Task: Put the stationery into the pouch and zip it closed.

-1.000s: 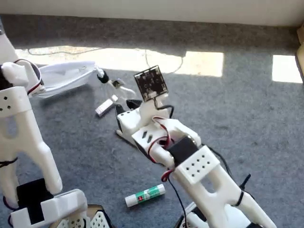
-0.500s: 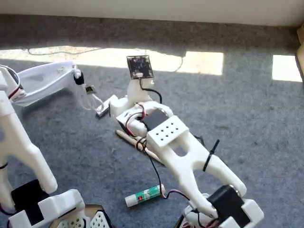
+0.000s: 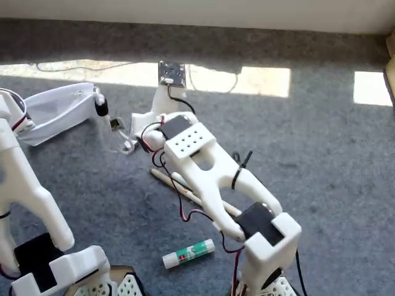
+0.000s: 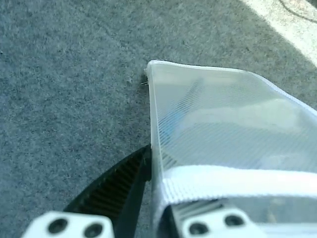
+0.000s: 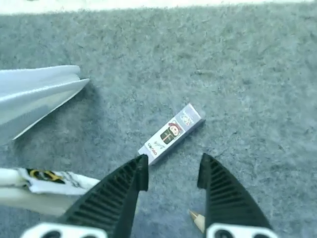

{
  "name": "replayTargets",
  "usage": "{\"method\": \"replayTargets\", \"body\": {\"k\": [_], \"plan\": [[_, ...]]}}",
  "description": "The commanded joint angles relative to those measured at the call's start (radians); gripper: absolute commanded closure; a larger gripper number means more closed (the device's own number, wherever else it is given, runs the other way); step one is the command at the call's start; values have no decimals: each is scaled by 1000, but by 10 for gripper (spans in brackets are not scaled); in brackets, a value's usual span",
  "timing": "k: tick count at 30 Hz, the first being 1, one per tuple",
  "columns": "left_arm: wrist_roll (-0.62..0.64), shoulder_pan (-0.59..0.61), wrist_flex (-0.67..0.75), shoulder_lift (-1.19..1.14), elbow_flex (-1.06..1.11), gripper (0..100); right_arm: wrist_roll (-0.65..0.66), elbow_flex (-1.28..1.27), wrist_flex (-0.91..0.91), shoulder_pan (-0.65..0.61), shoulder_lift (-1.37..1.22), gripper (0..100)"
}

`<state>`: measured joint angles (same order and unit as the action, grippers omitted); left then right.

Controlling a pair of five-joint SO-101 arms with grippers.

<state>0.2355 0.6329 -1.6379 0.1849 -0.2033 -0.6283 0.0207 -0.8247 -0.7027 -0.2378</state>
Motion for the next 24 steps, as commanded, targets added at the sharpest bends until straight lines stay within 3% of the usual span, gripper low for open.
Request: {"method": "replayTargets", "body": {"k": [1, 13, 24], "plan": [[6, 10, 6, 59, -18, 994, -18, 165, -42, 10, -54, 800], [6, 10, 6, 59, -18, 994, -31, 414, -48, 13, -312, 800], [6, 8, 6, 59, -18, 994, -31, 489, -48, 7, -437, 800]]}}
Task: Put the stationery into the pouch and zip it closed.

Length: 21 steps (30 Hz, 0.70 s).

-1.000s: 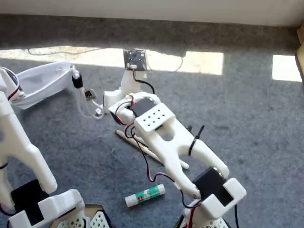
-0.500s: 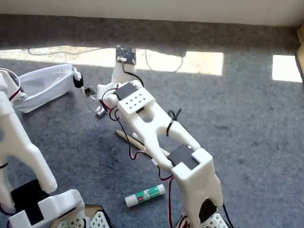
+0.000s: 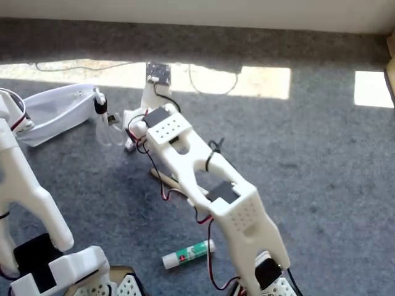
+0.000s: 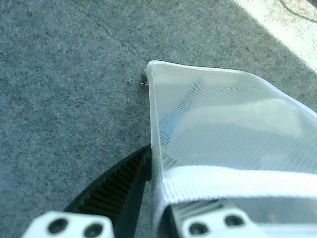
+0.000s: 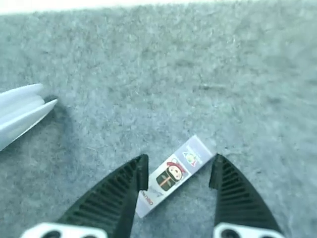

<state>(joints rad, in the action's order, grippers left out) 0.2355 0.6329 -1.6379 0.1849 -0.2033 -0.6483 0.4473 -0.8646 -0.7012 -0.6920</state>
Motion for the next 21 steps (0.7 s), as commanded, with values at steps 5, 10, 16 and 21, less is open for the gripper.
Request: {"method": "replayTargets", "body": {"k": [5, 10, 16, 21], "plan": [[6, 7, 6, 59, -18, 994, -11, 62, -8, 5, -10, 800], [6, 7, 6, 59, -18, 994, -11, 62, -10, 5, -36, 810], [6, 7, 6, 59, -18, 994, -5, 62, -10, 10, -56, 912], [6, 8, 6, 59, -18, 994, -5, 61, -38, 12, -56, 914]]}}
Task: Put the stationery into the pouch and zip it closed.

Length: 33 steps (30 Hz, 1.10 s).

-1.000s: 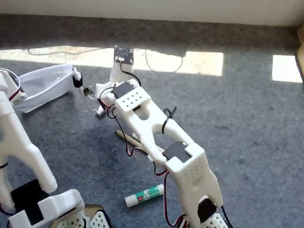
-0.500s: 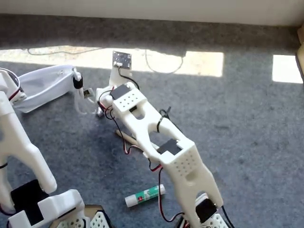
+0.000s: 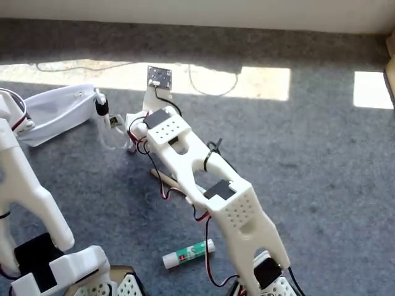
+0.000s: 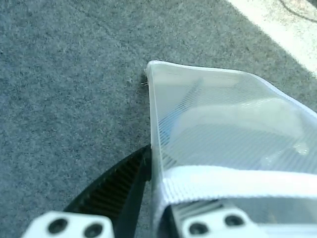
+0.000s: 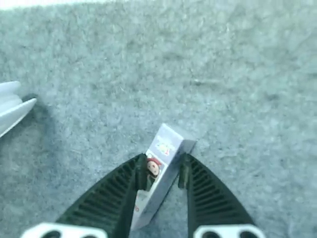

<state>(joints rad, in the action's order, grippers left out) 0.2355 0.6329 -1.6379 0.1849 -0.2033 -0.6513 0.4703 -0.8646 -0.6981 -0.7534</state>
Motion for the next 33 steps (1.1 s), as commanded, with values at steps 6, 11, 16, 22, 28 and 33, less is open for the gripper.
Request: {"method": "replayTargets", "body": {"k": [6, 11, 16, 22, 28, 33], "plan": [[6, 10, 6, 59, -18, 994, 0, 65, -151, 8, 12, 914], [6, 10, 6, 59, -18, 994, 0, 134, -249, 18, 10, 911], [6, 10, 6, 59, -18, 994, -6, 208, -263, 19, 5, 906], [6, 7, 6, 59, -18, 994, -8, 237, -255, 13, 4, 791], [6, 4, 6, 59, -18, 994, -8, 226, -143, 13, 2, 789], [6, 4, 6, 56, -18, 994, -8, 232, -136, 13, -39, 789]]}}
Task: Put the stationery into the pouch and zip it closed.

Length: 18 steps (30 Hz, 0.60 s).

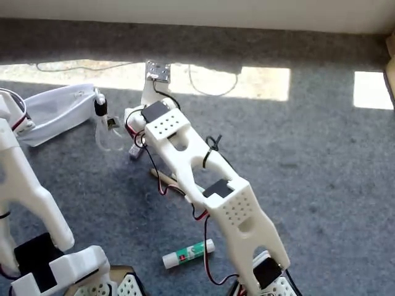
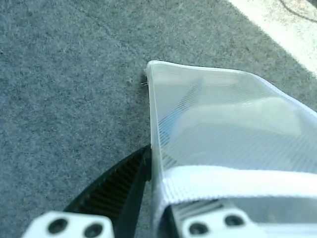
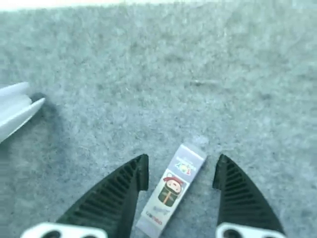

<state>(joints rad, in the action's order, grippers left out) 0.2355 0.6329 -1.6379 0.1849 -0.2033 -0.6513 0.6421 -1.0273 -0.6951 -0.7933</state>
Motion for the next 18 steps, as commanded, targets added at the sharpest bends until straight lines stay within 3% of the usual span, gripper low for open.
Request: {"method": "replayTargets", "body": {"k": [1, 8, 14, 18], "plan": [[6, 4, 6, 54, -18, 994, -8, 62, 27, 10, -16, 789], [6, 8, 6, 51, -18, 994, -8, 99, -76, 10, -96, 791], [6, 7, 6, 51, -18, 994, -2, 162, -180, 12, -101, 930], [6, 7, 6, 51, -18, 994, 0, 159, -182, 15, -97, 951]]}}
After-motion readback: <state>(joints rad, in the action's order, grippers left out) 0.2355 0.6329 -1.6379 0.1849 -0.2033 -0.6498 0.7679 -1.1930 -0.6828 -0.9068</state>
